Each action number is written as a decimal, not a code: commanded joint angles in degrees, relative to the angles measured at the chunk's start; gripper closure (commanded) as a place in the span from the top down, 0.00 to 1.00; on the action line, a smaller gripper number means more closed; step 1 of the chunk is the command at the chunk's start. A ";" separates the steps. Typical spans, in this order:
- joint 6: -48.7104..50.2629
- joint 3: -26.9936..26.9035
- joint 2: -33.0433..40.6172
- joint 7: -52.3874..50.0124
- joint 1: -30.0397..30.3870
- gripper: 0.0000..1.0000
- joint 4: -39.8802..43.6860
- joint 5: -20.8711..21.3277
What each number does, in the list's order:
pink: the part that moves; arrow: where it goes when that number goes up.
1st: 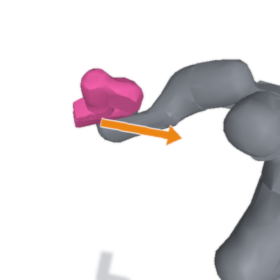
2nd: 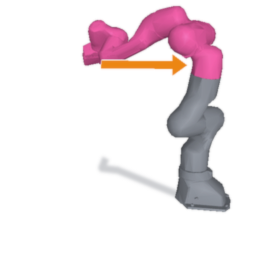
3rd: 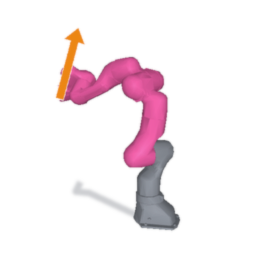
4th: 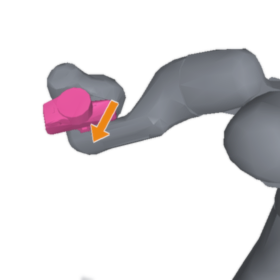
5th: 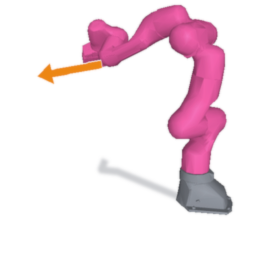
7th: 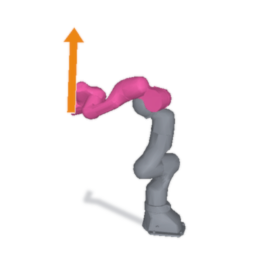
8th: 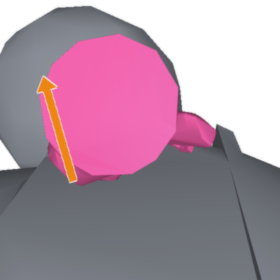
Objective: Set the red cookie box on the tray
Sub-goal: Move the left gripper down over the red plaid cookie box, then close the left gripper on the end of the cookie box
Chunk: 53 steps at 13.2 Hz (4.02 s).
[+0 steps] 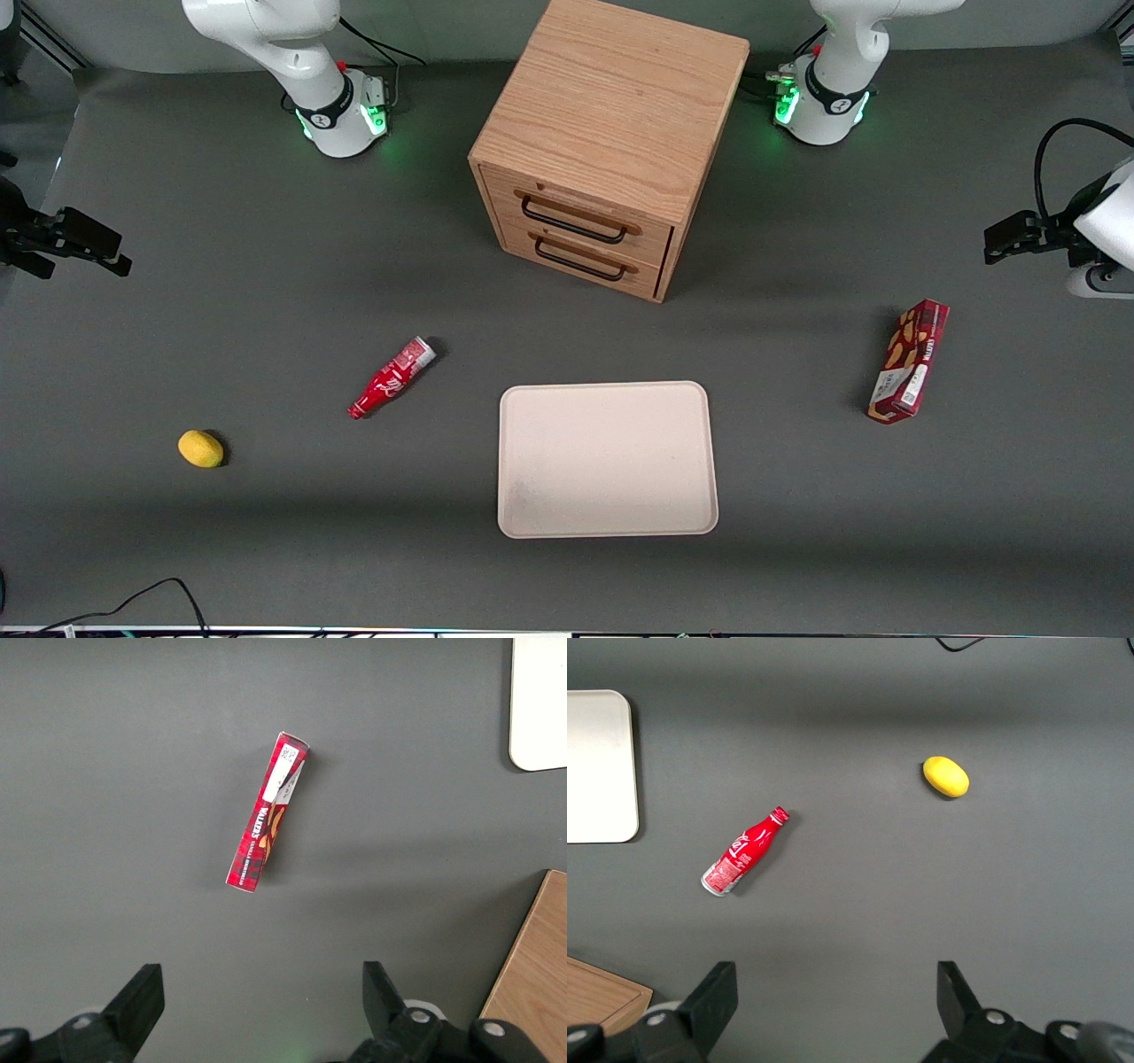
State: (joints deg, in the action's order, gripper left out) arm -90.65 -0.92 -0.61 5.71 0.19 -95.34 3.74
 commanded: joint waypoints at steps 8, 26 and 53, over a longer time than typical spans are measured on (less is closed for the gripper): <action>-2.49 -1.01 -5.61 14.47 5.95 1.00 1.83 -2.50; -55.75 -0.13 -14.42 26.71 3.68 1.00 -30.41 -2.16; -22.18 0.04 -12.05 26.99 4.12 0.00 -6.67 -2.86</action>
State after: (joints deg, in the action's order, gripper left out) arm -125.40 -0.80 -13.37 32.89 4.77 -112.04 1.65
